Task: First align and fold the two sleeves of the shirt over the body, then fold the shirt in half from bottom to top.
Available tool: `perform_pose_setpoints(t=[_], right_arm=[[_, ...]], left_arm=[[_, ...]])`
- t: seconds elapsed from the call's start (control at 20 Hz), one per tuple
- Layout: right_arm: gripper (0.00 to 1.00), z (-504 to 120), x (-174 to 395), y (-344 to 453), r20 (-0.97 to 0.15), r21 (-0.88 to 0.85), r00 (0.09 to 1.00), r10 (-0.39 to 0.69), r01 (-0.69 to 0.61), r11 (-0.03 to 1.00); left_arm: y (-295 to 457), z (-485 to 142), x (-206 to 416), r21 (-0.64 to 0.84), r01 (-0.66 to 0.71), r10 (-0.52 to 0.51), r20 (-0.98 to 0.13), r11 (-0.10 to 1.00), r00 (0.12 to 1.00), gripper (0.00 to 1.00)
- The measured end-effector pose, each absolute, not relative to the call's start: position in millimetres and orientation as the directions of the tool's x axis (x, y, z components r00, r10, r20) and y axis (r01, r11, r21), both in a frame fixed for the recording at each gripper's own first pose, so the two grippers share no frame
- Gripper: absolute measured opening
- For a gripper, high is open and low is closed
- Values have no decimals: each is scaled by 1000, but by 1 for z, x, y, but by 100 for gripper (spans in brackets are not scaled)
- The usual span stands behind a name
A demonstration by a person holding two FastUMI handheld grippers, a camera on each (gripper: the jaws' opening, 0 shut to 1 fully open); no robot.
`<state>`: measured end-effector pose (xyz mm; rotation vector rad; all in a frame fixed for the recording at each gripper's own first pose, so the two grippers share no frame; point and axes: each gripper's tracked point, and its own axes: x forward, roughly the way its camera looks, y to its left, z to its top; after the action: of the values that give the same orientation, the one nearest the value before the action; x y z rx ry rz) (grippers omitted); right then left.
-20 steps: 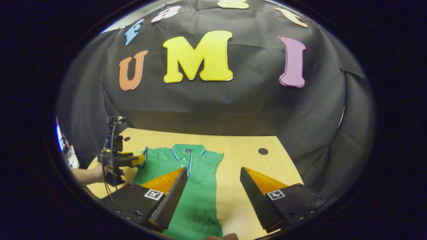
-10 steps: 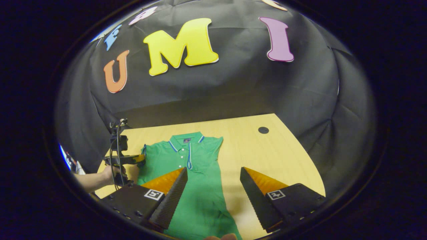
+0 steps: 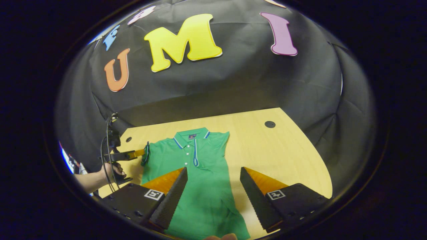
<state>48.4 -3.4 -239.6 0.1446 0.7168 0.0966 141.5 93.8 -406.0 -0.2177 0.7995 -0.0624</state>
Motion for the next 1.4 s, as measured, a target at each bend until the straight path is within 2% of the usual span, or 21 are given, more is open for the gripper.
perform_pose_setpoints(t=[0.05,0.2,0.25,0.35,0.4,0.45,0.5,0.55,0.6,0.65,0.7,0.75,1.0,1.05,1.1,1.15,1.2,1.25,1.3,1.35,1.4], right_arm=[[96,-237,49,-2,-645,170,751,141,-39,985],[96,-231,50,1,-633,185,759,151,-41,982],[96,-230,49,3,-631,190,760,156,-44,981],[96,-228,45,4,-627,193,762,162,-50,980],[96,-229,43,2,-627,189,762,161,-51,981],[96,-229,40,0,-630,183,760,160,-55,982],[96,-231,37,-2,-633,175,758,156,-56,983],[96,-232,34,-6,-638,169,755,150,-52,984],[96,-233,32,-8,-643,170,752,147,-47,984],[96,-234,31,-11,-648,171,748,143,-40,984],[93,-236,31,-12,-652,176,745,142,-34,984],[96,-237,32,-13,-656,180,741,142,-29,983],[96,-240,37,-16,-662,187,736,142,-21,982],[96,-241,37,-17,-665,188,734,140,-17,982],[96,-243,37,-17,-668,195,731,141,-12,981],[96,-245,37,-17,-673,202,726,142,-4,979],[96,-249,36,-16,-683,211,716,145,3,977],[96,-253,35,-15,-691,221,707,149,10,975],[96,-256,34,-15,-697,228,702,148,21,973],[96,-256,34,-15,-700,236,698,149,29,971],[96,-258,35,-14,-703,241,695,150,35,970]], left_arm=[[89,-397,143,-233,-12,-158,-695,972,701,6],[77,-369,149,-256,33,-200,-661,966,724,6],[79,-367,154,-224,30,-175,-659,974,732,5],[103,-387,157,-64,-29,-25,-712,998,702,6],[104,-402,155,-56,-17,-31,-744,998,667,6],[99,-412,152,-86,-3,-65,-764,996,642,0],[96,-419,151,-113,0,-87,-770,994,632,15],[96,-421,153,-125,-9,-91,-769,992,633,43],[91,-420,157,-130,-18,-87,-758,991,646,46],[91,-417,161,-135,-18,-90,-745,991,661,58],[87,-419,165,-132,-14,-90,-744,991,662,79],[88,-420,159,-128,-7,-93,-752,992,653,100],[90,-449,150,-107,-35,-67,-811,994,582,100],[93,-453,147,-104,-48,-58,-819,993,571,95],[97,-453,147,-101,-53,-52,-816,993,576,99],[97,-455,151,-109,-48,-60,-808,993,586,81],[101,-454,150,-110,-51,-60,-806,993,589,72],[102,-452,150,-119,-54,-64,-801,991,595,41],[107,-452,150,-109,-55,-55,-804,992,592,36],[108,-451,150,-113,-51,-60,-799,992,598,18],[107,-450,151,-121,-43,-72,-798,992,599,9]])
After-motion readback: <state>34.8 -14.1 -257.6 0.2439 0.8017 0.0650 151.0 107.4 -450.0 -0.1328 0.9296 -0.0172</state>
